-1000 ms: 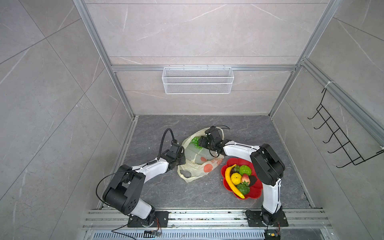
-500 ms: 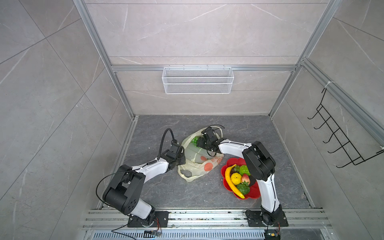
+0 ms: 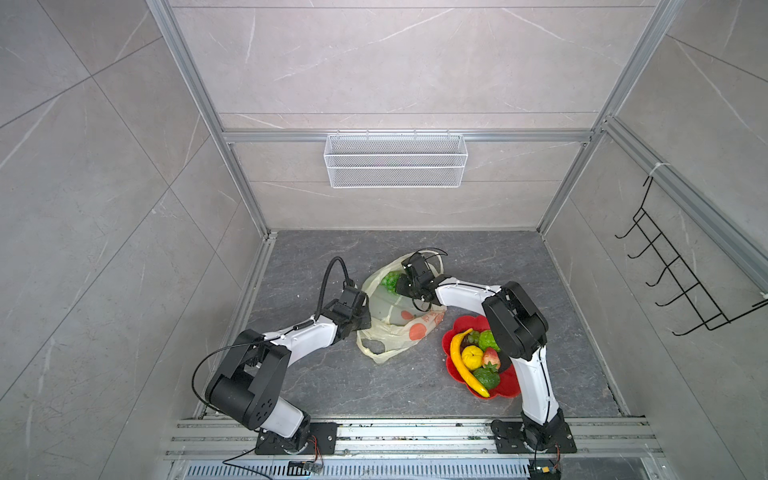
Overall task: Take the fake fruits out of the plastic bag
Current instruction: 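Grasp the green grape bunch inside the bag with the right gripper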
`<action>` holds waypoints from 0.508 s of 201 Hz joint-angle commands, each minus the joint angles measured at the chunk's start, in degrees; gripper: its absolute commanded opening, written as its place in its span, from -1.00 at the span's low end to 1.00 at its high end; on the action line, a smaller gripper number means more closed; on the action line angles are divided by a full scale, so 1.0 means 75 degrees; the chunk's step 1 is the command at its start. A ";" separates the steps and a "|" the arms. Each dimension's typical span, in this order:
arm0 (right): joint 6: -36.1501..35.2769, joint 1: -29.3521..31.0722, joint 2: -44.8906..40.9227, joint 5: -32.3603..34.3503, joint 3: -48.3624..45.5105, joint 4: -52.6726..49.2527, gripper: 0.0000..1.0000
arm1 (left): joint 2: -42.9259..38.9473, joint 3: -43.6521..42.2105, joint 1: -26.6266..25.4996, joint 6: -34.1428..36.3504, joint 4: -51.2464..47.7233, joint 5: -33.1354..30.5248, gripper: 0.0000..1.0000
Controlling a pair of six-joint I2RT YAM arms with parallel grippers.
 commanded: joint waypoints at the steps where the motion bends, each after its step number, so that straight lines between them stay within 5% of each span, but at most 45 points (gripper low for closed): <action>1: -0.0167 -0.0007 -0.0328 -0.0055 -0.0123 -0.0121 -0.39 | -0.0099 0.0237 -0.0031 0.0150 -0.0014 -0.0008 -0.63; 102: -0.0781 0.0297 -0.1527 0.0669 -0.0473 -0.0905 -0.45 | -0.0052 0.0248 -0.0031 0.0151 -0.0005 -0.0014 -0.63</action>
